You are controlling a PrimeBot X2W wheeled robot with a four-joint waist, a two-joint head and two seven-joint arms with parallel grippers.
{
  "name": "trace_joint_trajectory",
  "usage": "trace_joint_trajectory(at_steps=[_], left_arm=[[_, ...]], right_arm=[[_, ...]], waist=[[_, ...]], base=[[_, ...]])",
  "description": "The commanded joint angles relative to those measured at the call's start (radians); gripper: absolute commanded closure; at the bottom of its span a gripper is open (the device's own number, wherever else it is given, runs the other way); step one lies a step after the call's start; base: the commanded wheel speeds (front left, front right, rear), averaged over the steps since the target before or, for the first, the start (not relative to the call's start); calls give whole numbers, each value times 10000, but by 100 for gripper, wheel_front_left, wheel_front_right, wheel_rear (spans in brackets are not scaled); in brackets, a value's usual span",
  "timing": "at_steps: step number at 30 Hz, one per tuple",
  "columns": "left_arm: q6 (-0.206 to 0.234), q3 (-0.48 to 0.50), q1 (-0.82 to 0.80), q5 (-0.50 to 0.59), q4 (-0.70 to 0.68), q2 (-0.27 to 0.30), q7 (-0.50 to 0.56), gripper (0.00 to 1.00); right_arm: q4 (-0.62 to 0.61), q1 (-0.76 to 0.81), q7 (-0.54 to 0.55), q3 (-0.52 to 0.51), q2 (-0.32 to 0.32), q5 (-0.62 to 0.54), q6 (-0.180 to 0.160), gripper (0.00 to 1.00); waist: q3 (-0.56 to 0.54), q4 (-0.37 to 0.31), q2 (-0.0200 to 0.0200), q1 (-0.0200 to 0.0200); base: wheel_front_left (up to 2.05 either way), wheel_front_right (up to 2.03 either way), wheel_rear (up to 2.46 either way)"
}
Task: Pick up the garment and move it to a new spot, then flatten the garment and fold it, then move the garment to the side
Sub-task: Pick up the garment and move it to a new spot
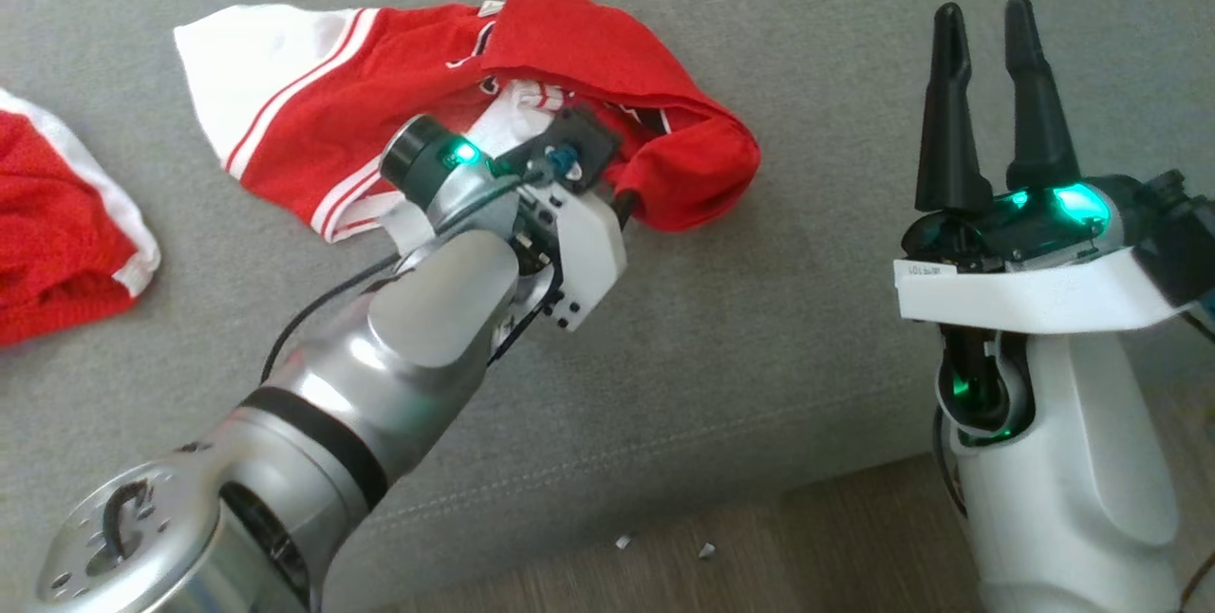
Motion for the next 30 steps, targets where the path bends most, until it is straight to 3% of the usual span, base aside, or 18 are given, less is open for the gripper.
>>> trace_joint_trajectory(at_steps=[1,8,15,19,24,27,30], left_arm=[[153,70,-640,250,-82,231,-247,0],[249,-590,-1026,1425,210,392,-352,0],[-969,-667,-633,1197,-63,361,-296,0],[-1389,-327,-141,178,-528,328,17,0],[-1560,17,451,-1524,-1838,359,651,0],[-1568,-105,572,-2441,-3007,753,1070,0],[-1526,134,470,-2595,-3541,1284,854,0]], right_arm=[[-297,-2,-51,137,34,-78,73,0],[-220,78,-51,107,34,-158,73,0],[-162,148,-51,35,34,-185,73,0],[-93,253,-51,-67,34,-226,73,0],[-4,401,-51,-203,34,-290,73,0],[73,457,-51,-264,34,-327,73,0],[128,479,-51,-266,34,-354,73,0]], waist=[[-40,125,0,0],[-167,365,0,0],[-323,545,0,0],[-488,716,0,0],[-719,967,0,0],[-819,1099,0,0],[-920,1176,0,0]], base=[[0,0,0],[0,0,0],[0,0,0],[0,0,0],[0,0,0],[0,0,0],[0,0,0]])
